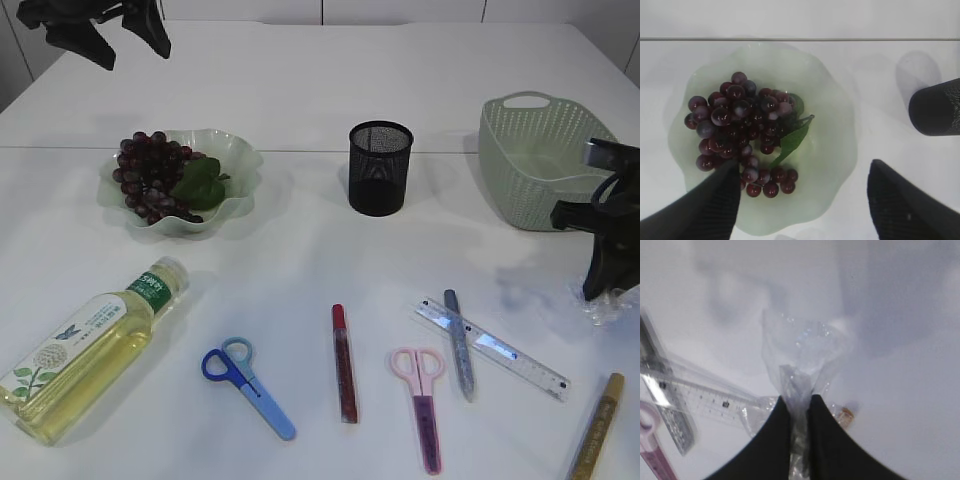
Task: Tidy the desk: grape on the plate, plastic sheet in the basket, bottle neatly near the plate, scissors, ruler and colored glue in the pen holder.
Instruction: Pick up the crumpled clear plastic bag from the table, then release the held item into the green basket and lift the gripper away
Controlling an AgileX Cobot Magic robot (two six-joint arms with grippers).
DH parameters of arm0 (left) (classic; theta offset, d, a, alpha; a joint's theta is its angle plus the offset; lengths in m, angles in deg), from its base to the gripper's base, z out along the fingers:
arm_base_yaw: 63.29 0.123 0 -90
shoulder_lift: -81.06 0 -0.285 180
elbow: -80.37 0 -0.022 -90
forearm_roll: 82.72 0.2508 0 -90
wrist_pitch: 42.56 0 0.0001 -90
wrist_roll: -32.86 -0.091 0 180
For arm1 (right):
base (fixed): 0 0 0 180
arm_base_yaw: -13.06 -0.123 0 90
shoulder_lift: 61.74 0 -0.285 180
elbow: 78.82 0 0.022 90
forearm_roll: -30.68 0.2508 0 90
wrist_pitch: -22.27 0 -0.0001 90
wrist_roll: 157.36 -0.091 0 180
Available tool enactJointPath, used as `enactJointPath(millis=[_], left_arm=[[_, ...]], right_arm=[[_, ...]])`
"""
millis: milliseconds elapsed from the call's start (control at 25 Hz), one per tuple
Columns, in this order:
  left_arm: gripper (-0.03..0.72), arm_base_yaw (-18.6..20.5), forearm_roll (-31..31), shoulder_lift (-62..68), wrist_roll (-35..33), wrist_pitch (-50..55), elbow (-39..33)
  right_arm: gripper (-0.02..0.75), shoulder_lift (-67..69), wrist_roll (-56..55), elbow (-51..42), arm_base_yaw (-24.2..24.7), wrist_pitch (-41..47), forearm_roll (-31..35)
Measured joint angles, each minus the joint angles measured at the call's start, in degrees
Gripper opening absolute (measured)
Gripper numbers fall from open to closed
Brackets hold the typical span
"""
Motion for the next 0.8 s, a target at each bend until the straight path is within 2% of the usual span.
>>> enactJointPath(millis=[160,400,640,800], left_arm=[[0.573,0.0,-1.6,0.0,0.0,0.0,0.0],[0.572,0.0,-3.4,0.0,0.0,0.0,0.0],[0.538,0.0,-6.1,0.0,0.0,0.0,0.0],[0.525,0.0,-6.2,0.0,0.0,0.0,0.0]], right_arm=[[0.057,-1.5,0.8,2.0,0.0,7.0,-2.8],[0.055,-5.1,2.0,7.3,0.0,9.1,-5.9],[0.054,-5.1,2.0,21.5,0.0,9.7,-9.0],[0.053,-0.4,2.0,34.0,0.0,10.3,-9.8]])
